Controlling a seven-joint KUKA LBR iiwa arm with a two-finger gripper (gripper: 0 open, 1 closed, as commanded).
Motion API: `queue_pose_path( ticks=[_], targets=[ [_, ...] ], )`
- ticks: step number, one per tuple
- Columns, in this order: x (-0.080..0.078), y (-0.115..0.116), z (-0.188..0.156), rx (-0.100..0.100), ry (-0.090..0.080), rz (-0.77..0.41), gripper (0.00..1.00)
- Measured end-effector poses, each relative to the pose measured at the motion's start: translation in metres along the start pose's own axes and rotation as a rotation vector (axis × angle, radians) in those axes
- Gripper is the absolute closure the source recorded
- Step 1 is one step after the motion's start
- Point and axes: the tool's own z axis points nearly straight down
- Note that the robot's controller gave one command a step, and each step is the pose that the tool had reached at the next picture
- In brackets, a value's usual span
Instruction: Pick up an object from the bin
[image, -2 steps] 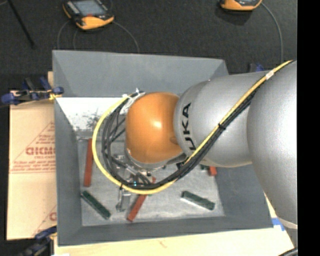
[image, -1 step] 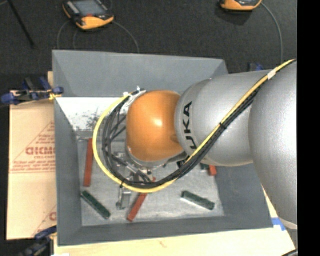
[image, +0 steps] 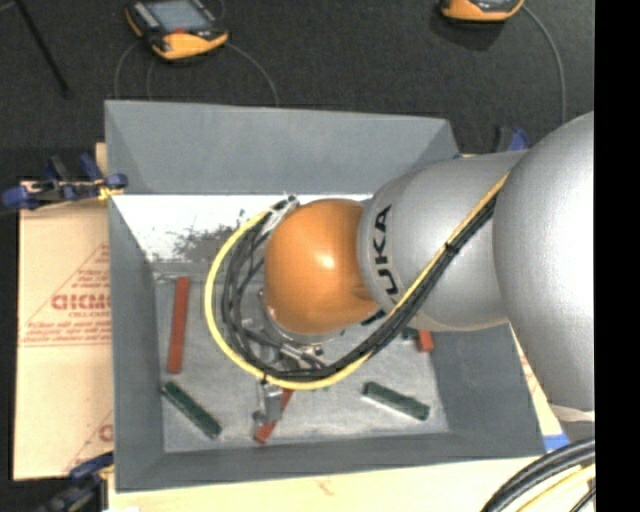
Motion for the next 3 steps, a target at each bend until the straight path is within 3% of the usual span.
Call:
queue_pose_path(
  ticks=[1, 2, 3],
  targets=[
    [0.013, -0.047, 0.011, 0.0, 0.009, -0.111, 0.0],
    [0.011, -0.058, 0.017, 0.001, 0.008, -0.115, 0.0],
    [0.019, -0.056, 0.069, -0.001, 0.011, -0.202, 0.0]
  ],
)
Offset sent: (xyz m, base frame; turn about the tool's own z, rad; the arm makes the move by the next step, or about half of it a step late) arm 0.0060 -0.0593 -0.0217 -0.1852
